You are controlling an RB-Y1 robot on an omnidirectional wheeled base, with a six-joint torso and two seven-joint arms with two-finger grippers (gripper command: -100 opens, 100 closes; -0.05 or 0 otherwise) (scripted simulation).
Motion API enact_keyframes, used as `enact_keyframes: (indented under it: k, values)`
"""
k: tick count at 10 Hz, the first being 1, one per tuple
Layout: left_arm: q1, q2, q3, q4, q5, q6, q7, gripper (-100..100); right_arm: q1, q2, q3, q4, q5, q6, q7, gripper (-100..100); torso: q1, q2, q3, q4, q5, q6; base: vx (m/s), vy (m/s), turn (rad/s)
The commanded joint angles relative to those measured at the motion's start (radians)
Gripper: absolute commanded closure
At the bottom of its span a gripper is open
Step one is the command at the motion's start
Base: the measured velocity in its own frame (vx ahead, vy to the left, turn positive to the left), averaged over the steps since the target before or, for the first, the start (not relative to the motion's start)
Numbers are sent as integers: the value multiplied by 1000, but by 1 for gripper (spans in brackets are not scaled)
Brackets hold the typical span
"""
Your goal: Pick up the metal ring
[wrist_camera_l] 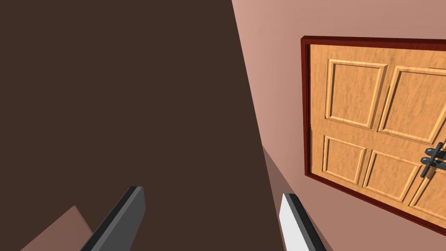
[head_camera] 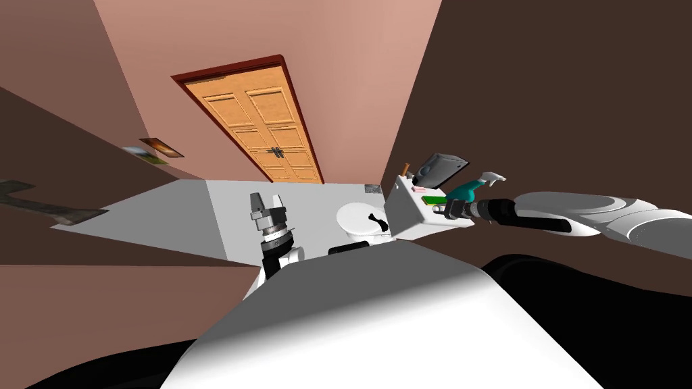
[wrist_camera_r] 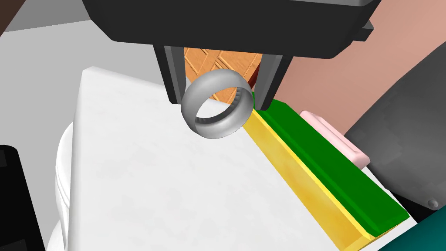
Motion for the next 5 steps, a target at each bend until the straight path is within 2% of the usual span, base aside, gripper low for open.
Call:
enact_keyframes:
  k: [1, 2, 3, 4, 5]
  values:
    - [0, 0, 0, 0, 0, 0, 0, 0, 0, 0, 0, 0, 0, 0, 0, 0, 0, 0, 0, 0, 0, 0, 0, 0, 0]
    - [0, 0, 0, 0, 0, 0, 0, 0, -6, -30, -12, 8, -6, -14, -9, 100, 0, 0, 0, 0, 0, 0, -34, 7, -137]
    - [0, 0, 0, 0, 0, 0, 0, 0, -1, -47, -28, 10, -8, -24, -18, 100, 0, 2, 1, 0, 0, 1, -62, 4, -147]
    - [0, 0, 0, 0, 0, 0, 0, 0, 5, -35, -27, 4, -5, -17, -13, 100, 1, 4, 2, 1, 0, 1, -28, 0, -20]
    - [0, 0, 0, 0, 0, 0, 0, 0, 5, -37, -29, 4, -5, -18, -16, 0, 0, 3, 2, 1, 0, 1, 0, 0, 0]
